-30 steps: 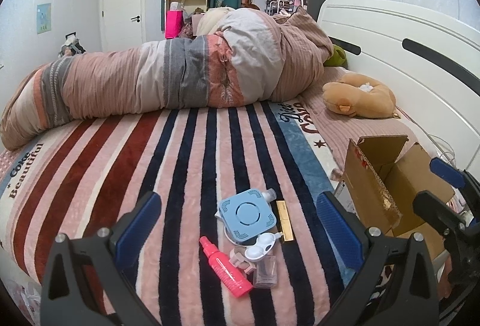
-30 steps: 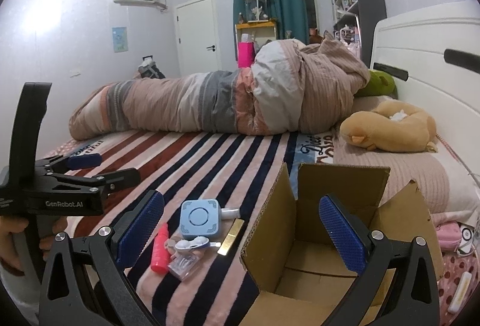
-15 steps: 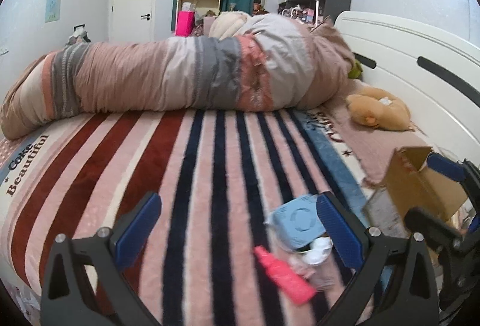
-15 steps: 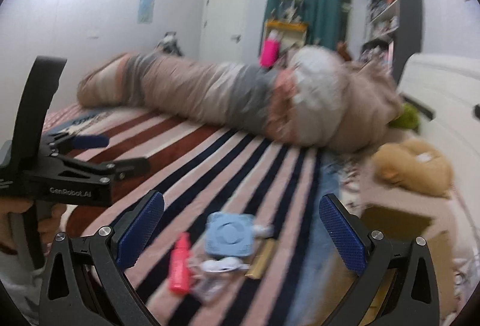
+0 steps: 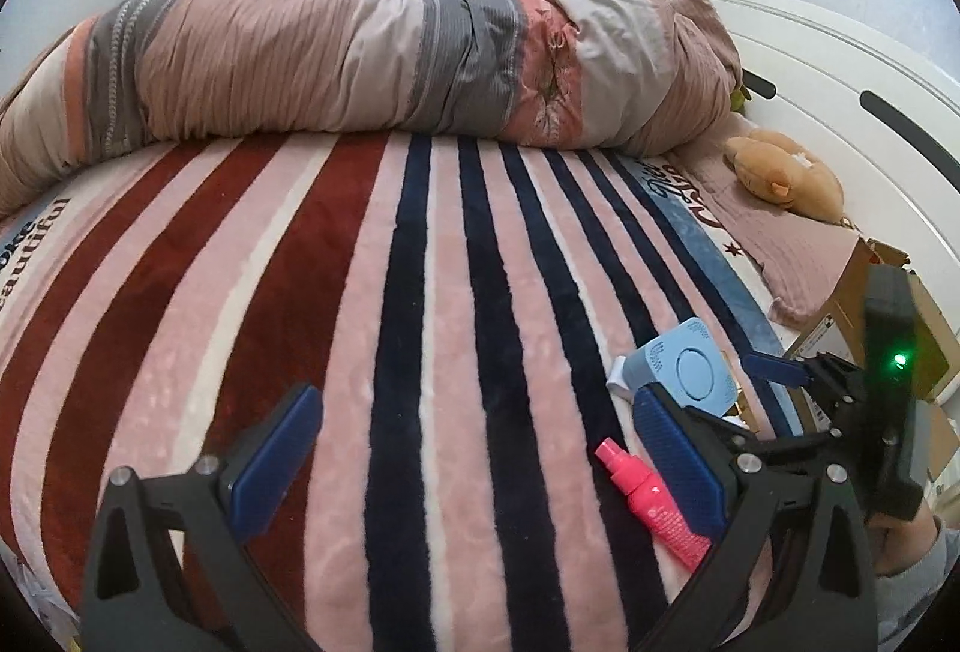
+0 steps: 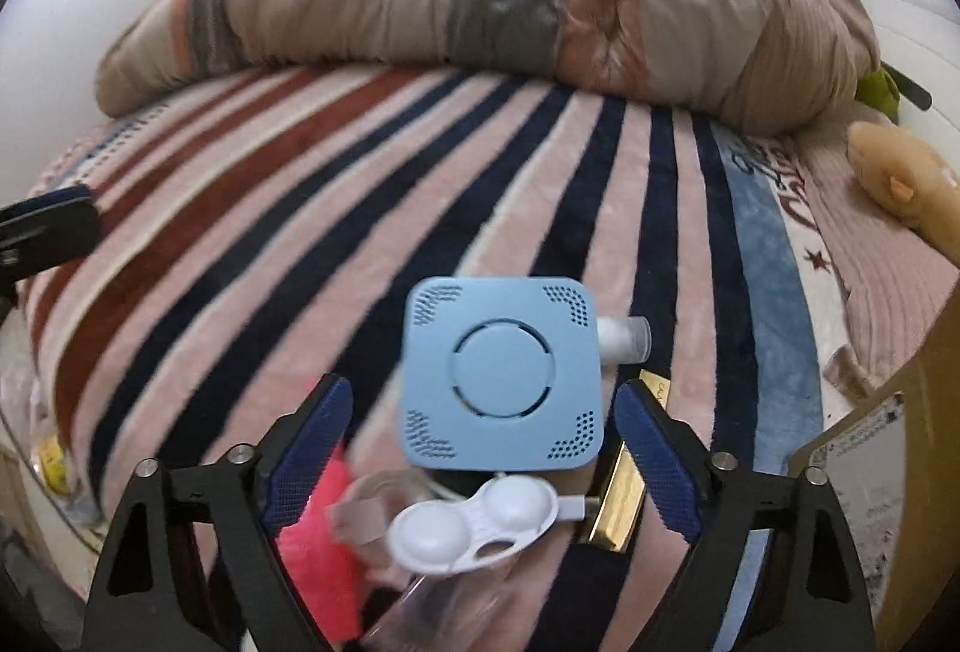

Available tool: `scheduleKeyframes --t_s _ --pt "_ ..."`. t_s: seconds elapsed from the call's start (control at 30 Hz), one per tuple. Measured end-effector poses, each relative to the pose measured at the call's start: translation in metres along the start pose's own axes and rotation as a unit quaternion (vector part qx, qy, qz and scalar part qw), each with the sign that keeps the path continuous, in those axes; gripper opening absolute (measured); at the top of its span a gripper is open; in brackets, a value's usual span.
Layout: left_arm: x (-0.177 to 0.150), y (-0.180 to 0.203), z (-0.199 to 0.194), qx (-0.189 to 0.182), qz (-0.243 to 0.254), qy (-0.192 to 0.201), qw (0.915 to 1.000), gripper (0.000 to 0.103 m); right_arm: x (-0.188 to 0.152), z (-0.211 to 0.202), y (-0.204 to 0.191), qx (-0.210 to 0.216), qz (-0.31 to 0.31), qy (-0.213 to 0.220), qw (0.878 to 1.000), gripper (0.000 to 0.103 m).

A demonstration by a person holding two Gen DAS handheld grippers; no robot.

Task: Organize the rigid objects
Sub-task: 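Grasp the light blue square device with the right gripper, then carry the blue device into the cardboard box and open the right gripper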

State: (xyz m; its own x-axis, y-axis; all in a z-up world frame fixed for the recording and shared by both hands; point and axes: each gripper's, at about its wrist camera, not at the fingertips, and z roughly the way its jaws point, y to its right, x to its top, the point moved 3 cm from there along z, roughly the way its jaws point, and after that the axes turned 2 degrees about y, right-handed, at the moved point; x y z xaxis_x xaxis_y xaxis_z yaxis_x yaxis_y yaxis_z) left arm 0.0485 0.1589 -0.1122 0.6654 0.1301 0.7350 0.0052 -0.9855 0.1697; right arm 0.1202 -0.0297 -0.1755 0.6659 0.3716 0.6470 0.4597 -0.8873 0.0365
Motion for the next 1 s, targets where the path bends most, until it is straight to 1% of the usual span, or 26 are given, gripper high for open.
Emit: scheduleKeyframes --t_s 0.1,0.17,0.27,0.3,0.33,0.43,0.5,0.6,0.63,0.67,0.7,0.73,0.77,0.8,0.83,0.9,0.97,1.0 --pt "-0.003 -0.003 0.005 -0.003 -0.008 -0.006 0.9999 0.102 0.0 0.012 0.003 -0.015 0.002 -0.013 1.0 0.086" --pt "-0.004 -0.005 0.007 -0.006 -0.012 -0.009 0.9999 0.102 0.002 0.02 0.005 -0.006 0.011 -0.025 1.0 0.086" --pt "-0.006 -0.007 0.01 -0.007 -0.015 -0.014 0.9998 0.102 0.004 0.031 0.009 -0.01 0.012 -0.037 0.999 0.085" --pt "-0.006 -0.007 0.01 -0.01 -0.016 -0.015 0.9997 0.102 0.004 0.032 0.01 -0.007 0.014 -0.039 0.999 0.083" --pt "-0.006 -0.007 0.011 -0.016 -0.016 -0.016 0.9996 0.102 0.005 0.032 0.01 -0.002 0.016 -0.04 0.999 0.079" --pt "-0.005 -0.004 0.012 -0.04 -0.016 -0.019 0.9989 0.102 0.005 0.027 0.007 0.006 0.009 -0.035 0.999 0.079" --pt "-0.002 0.0 0.011 -0.06 -0.017 -0.02 0.9979 0.102 0.006 0.017 0.005 0.009 0.003 -0.02 1.0 0.079" --pt "0.005 0.012 0.009 -0.102 -0.012 -0.021 0.9944 0.102 0.01 -0.006 0.0 0.022 -0.003 0.014 1.0 0.079" --pt "0.01 0.021 0.007 -0.126 -0.006 -0.022 0.9917 0.102 0.013 -0.018 -0.004 0.033 -0.008 0.031 0.999 0.079" --pt "0.013 0.027 0.006 -0.139 -0.002 -0.023 0.9901 0.102 0.015 -0.029 -0.007 0.041 -0.013 0.045 0.998 0.079" --pt "0.017 0.036 0.005 -0.16 0.004 -0.025 0.9869 0.102 0.019 -0.041 -0.011 0.049 -0.021 0.06 0.997 0.079" --pt "0.022 0.046 0.003 -0.189 0.009 -0.029 0.9815 0.102 0.022 -0.053 -0.015 0.056 -0.029 0.076 0.995 0.079" --pt "0.026 0.053 0.001 -0.211 0.01 -0.031 0.977 0.102 0.024 -0.066 -0.018 0.064 -0.037 0.092 0.993 0.079" --pt "0.033 0.065 -0.003 -0.242 0.011 -0.032 0.9697 0.102 0.027 -0.08 -0.022 0.071 -0.044 0.108 0.991 0.079" --pt "0.038 0.072 -0.006 -0.26 0.011 -0.031 0.9649 0.101 0.029 -0.092 -0.024 0.076 -0.049 0.123 0.988 0.079" --pt "0.048 0.087 -0.013 -0.285 0.012 -0.03 0.9579 0.097 0.031 -0.125 -0.026 0.083 -0.064 0.168 0.98 0.079" --pt "0.057 0.104 -0.023 -0.312 0.021 -0.029 0.9494 0.087 0.032 -0.145 -0.023 0.087 -0.067 0.188 0.976 0.079" --pt "0.063 0.117 -0.03 -0.331 0.03 -0.028 0.9428 0.084 0.032 -0.157 -0.019 0.088 -0.064 0.2 0.974 0.079"
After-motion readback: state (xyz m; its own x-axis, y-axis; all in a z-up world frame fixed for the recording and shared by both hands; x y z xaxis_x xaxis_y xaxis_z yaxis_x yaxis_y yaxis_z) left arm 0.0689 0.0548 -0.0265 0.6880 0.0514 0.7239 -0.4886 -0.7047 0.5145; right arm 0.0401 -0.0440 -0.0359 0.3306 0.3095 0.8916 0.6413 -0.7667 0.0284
